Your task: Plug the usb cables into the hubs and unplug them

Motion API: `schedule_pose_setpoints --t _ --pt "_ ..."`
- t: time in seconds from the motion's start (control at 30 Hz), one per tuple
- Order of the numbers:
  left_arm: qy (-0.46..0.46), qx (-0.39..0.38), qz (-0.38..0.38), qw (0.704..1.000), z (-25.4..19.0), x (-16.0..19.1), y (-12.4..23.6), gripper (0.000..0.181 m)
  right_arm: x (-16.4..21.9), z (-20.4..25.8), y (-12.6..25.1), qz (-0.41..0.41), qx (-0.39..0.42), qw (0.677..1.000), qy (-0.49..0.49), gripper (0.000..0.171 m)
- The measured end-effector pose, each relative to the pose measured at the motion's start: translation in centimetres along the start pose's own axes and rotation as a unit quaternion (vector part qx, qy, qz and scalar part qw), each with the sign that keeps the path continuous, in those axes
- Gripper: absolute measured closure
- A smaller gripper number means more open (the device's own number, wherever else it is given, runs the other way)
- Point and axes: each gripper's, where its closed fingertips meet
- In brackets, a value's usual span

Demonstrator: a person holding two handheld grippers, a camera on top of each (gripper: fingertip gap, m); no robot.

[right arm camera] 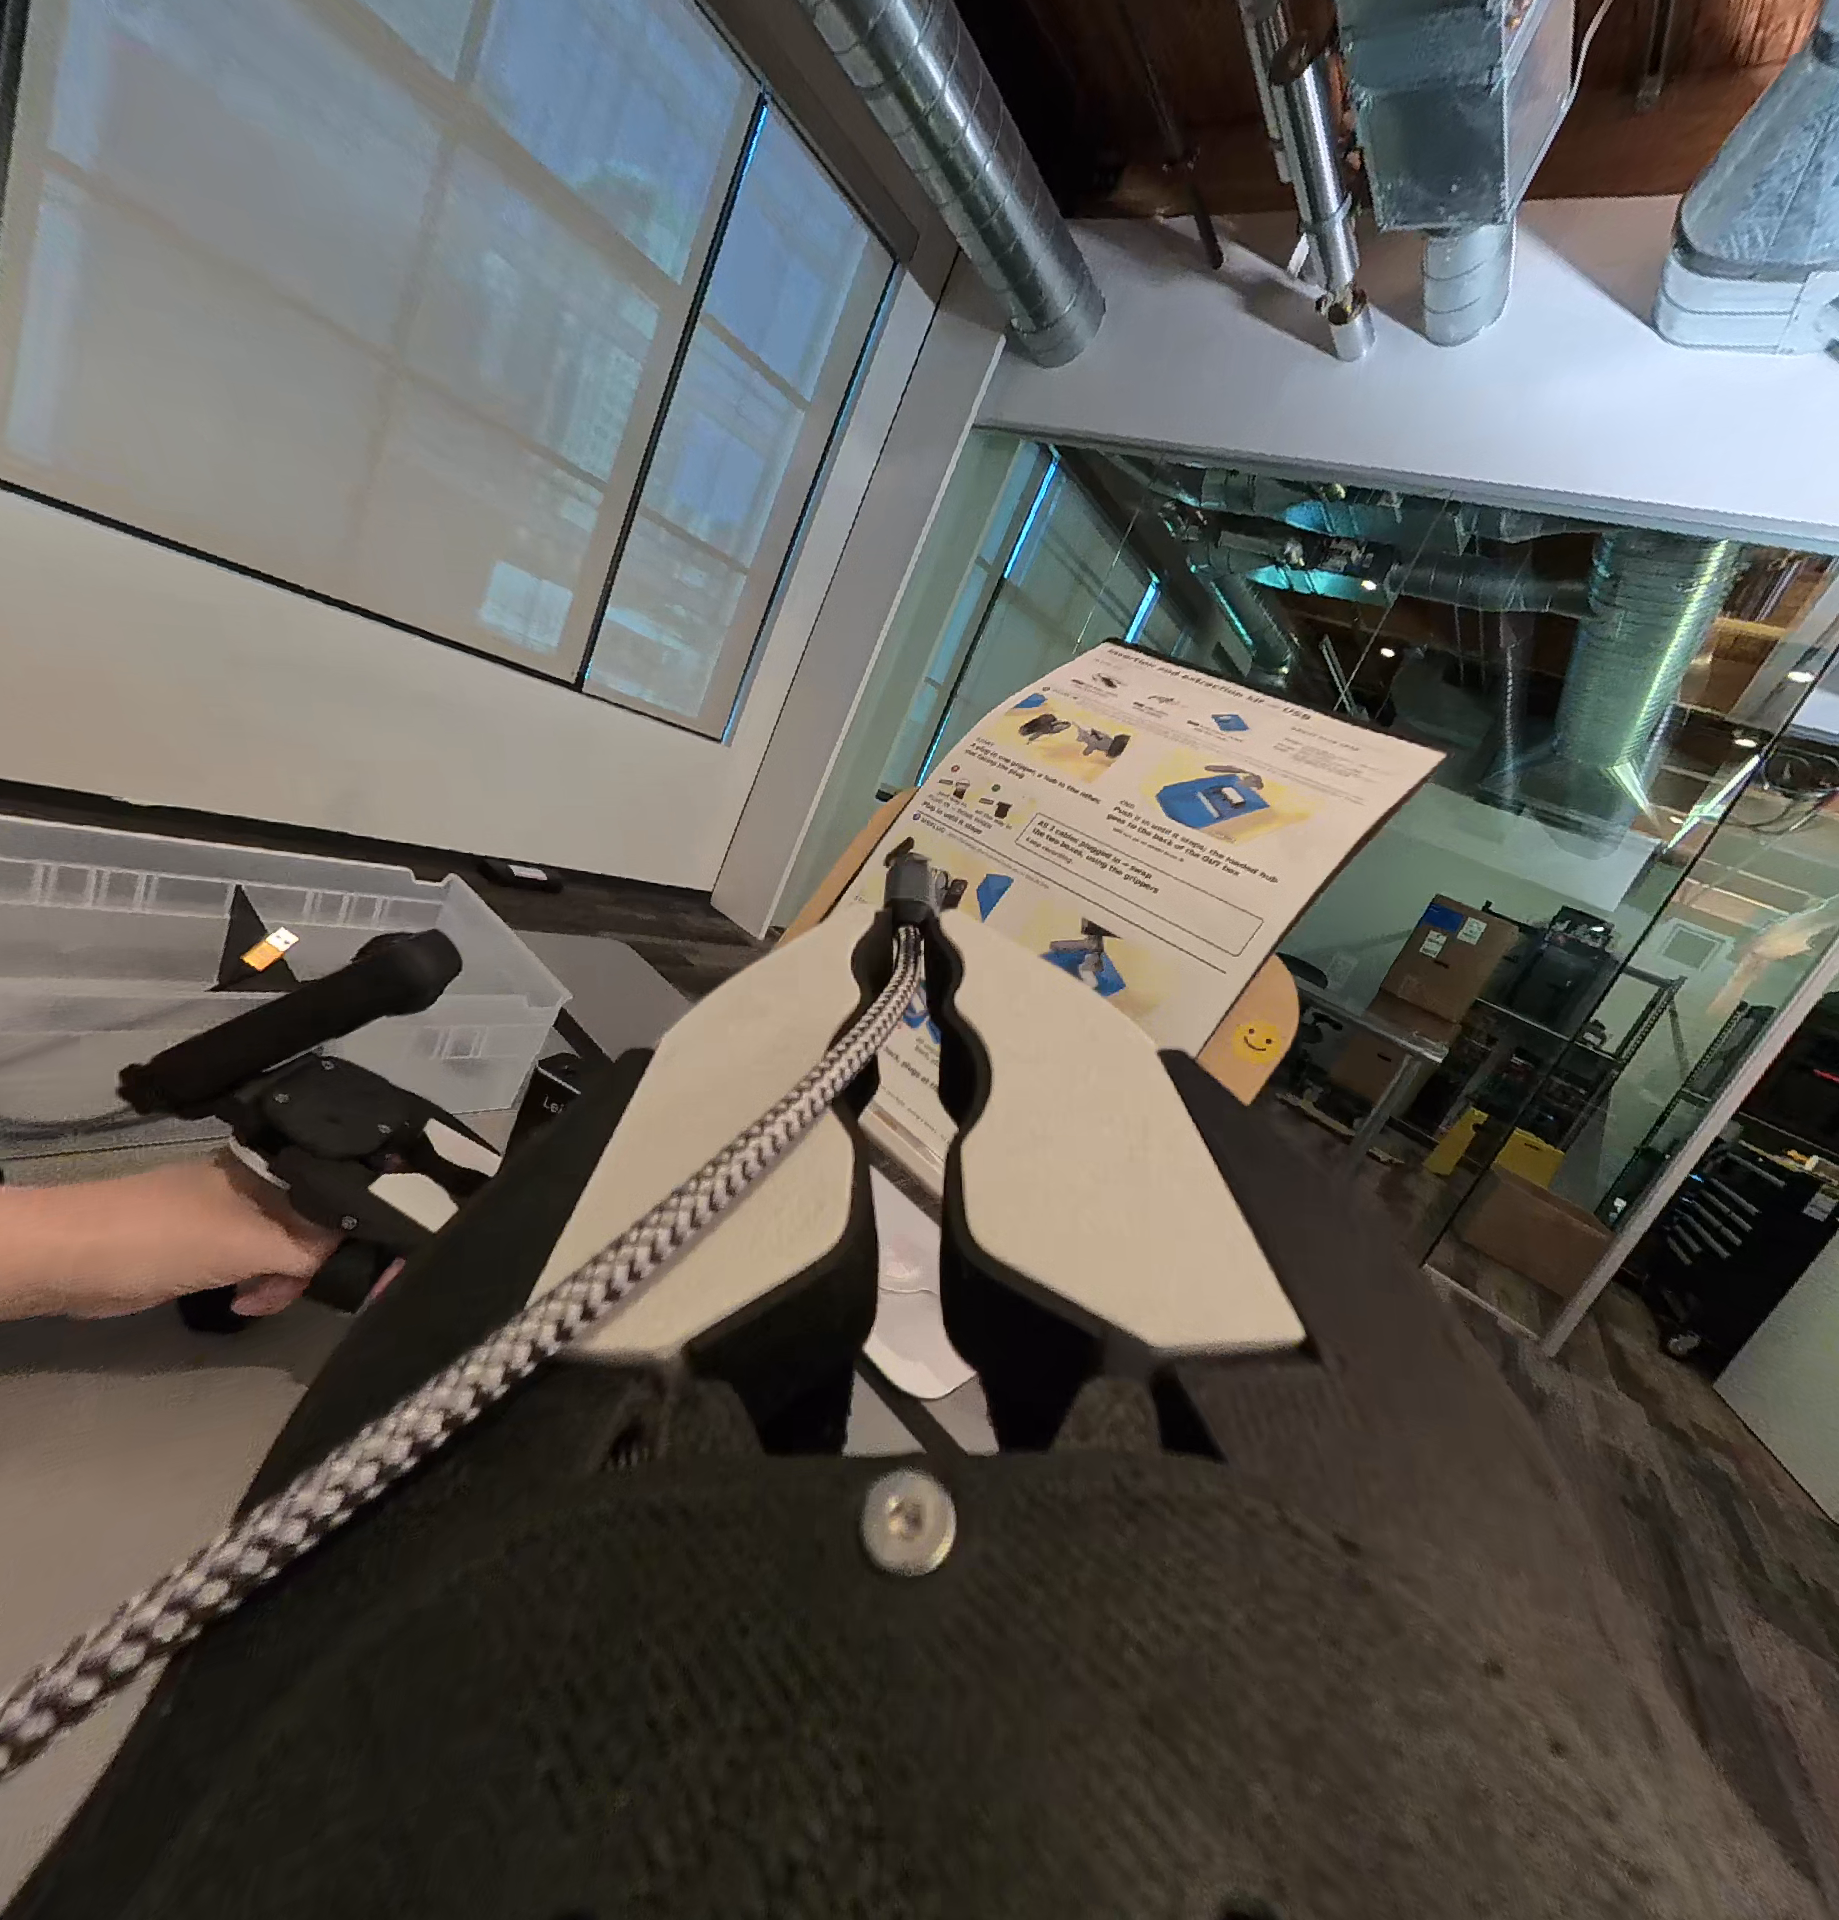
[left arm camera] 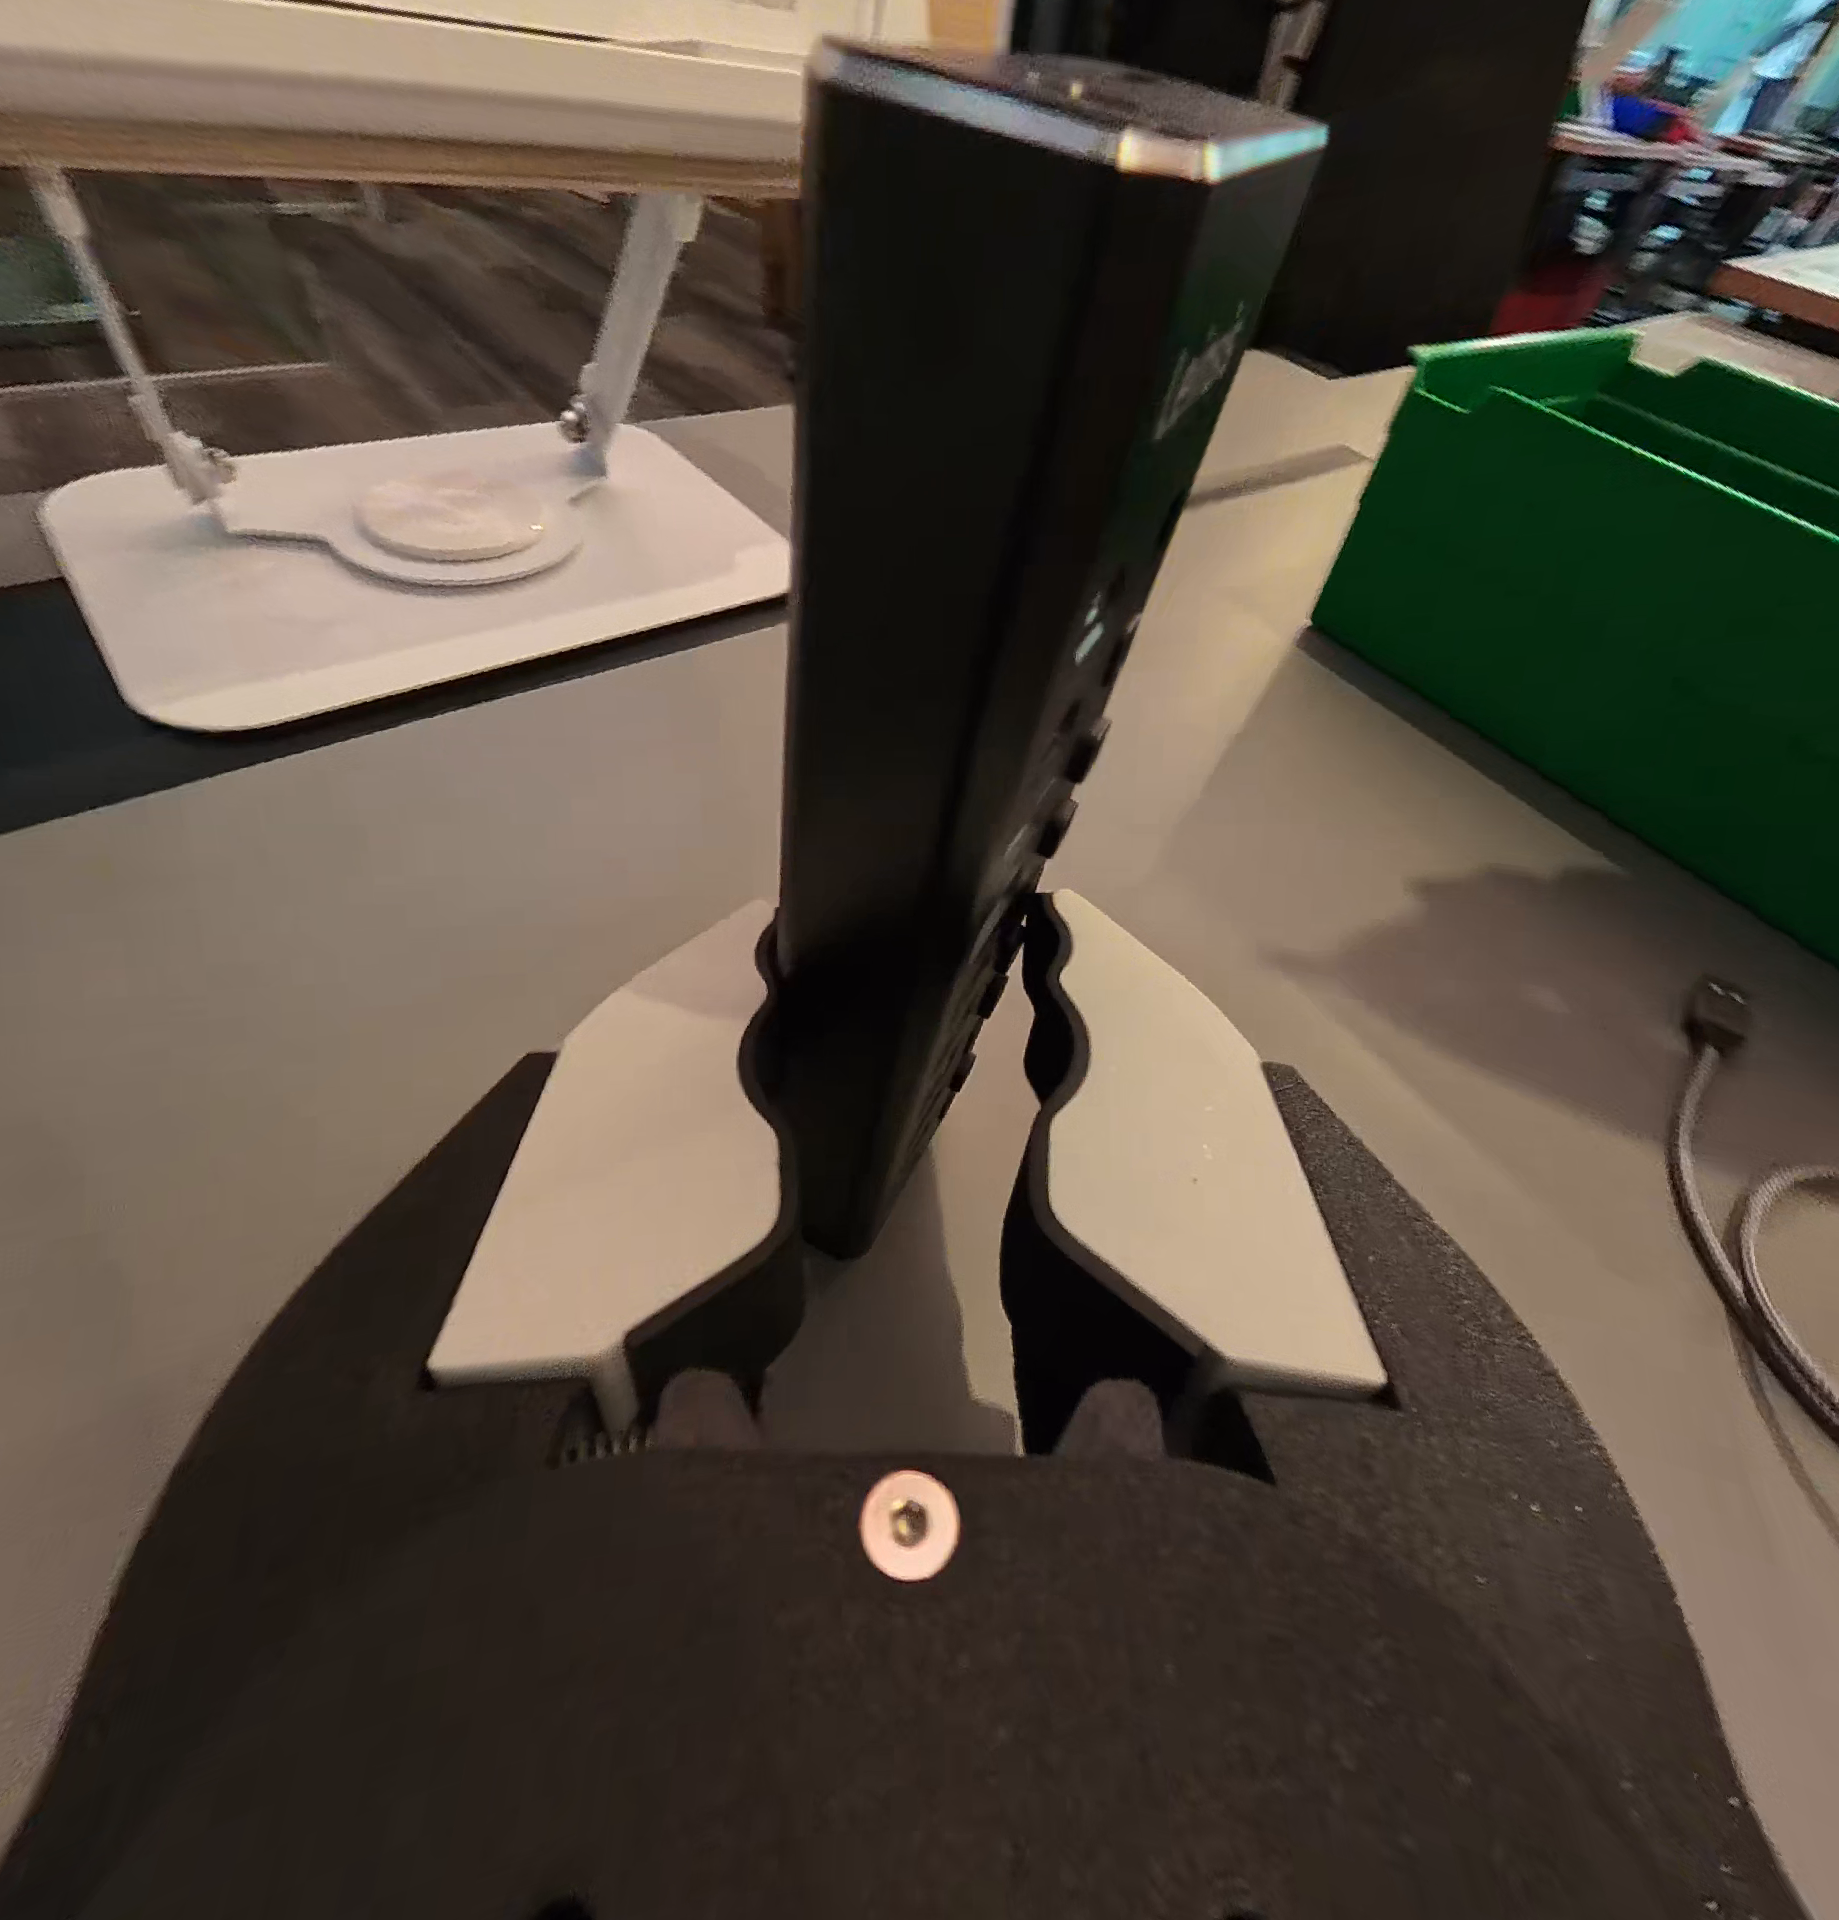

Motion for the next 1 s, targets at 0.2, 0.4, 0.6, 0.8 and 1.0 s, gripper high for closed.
schedule_pose_setpoints --t 0.2,0.4,0.6,0.8,1.0 --pt "0.029 -0.046 -0.015 0.998 0.0 -0.1 -0.3 0.138 1.1 1.7 -1.6 0.018 -0.017 1.000 -0.002 0.165" --pt "0.030 -0.025 -0.009 0.999 -0.5 0.0 -0.3 0.141 1.8 3.2 -2.6 0.025 -0.039 0.999 0.010 0.165" --pt "0.030 -0.023 -0.005 0.999 -0.5 0.1 -0.2 0.141 1.6 3.6 -2.7 0.009 -0.052 0.999 -0.001 0.165" --pt "0.017 -0.052 -0.027 0.998 -1.0 -1.0 2.2 0.117 3.2 3.5 -2.4 0.045 -0.064 0.997 0.006 0.165" --pt "-0.085 -0.048 -0.014 0.995 -8.7 -0.7 6.6 0.124 5.1 5.8 -0.5 0.094 -0.156 0.982 0.047 0.166"
Point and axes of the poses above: each gripper's, where its closed fingertips meet, y back along the fingers, x out of its underside, z = x × y across the jaws, and after that the axes turned 6 degrees about y, right-handed
